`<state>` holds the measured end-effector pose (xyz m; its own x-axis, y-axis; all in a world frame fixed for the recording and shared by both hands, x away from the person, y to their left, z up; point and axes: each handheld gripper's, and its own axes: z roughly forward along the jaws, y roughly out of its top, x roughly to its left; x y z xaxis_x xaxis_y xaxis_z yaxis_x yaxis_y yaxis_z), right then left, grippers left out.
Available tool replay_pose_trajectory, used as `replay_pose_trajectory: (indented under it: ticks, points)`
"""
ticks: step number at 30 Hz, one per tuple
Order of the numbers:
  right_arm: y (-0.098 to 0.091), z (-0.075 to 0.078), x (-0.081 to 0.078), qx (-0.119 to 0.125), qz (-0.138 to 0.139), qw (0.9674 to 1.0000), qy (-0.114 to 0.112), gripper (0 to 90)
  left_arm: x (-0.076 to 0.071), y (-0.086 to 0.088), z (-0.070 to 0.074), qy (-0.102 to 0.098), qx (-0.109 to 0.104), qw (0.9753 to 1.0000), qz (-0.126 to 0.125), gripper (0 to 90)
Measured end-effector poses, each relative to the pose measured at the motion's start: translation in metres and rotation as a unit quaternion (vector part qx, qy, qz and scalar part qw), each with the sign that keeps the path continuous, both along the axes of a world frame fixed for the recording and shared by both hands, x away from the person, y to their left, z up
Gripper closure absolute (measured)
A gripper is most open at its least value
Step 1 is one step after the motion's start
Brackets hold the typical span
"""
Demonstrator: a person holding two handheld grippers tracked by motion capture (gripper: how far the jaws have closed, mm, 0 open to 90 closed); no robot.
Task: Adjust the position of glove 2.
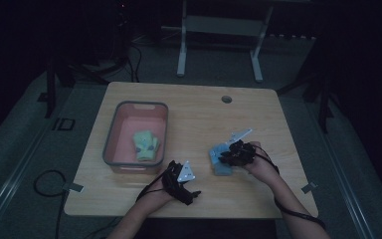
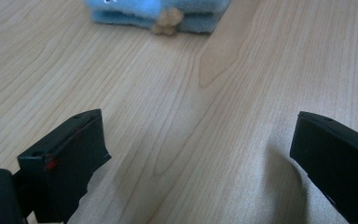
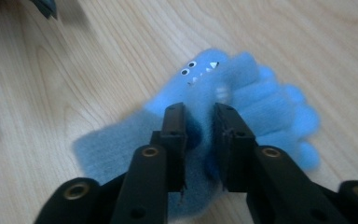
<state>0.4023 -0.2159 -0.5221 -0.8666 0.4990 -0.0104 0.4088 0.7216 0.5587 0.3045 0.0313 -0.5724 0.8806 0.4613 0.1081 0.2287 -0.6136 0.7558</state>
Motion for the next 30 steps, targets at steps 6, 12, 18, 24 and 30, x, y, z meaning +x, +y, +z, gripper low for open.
replay_pose_trajectory:
  ticks: [6, 12, 18, 24, 30]
  points:
    - [-0.003, -0.005, 0.001, 0.002, -0.006, 1.0, 0.008, 62.6, -0.001, 0.0, 0.001, -0.001, -0.009, 1.0, 0.005, 3.6]
    - [-0.007, 0.007, -0.005, 0.012, -0.002, 0.9999, -0.005, 60.3, -0.005, -0.005, 0.008, -0.032, -0.031, 0.999, -0.009, 3.8]
    - [-0.024, 0.02, -0.011, 0.04, -0.019, 0.9989, -0.017, 59.2, -0.006, -0.014, 0.01, -0.014, -0.012, 0.9997, -0.013, 4.4]
    - [-0.037, 0.022, -0.013, 0.038, -0.034, 0.9984, -0.022, 57.3, -0.004, -0.019, 0.014, 0.005, -0.034, 0.9992, -0.019, 4.3]
    - [-0.049, 0.021, -0.011, 0.046, -0.045, 0.9975, -0.028, 54.6, 0.001, -0.022, 0.018, 0.022, -0.038, 0.9988, -0.021, 4.4]
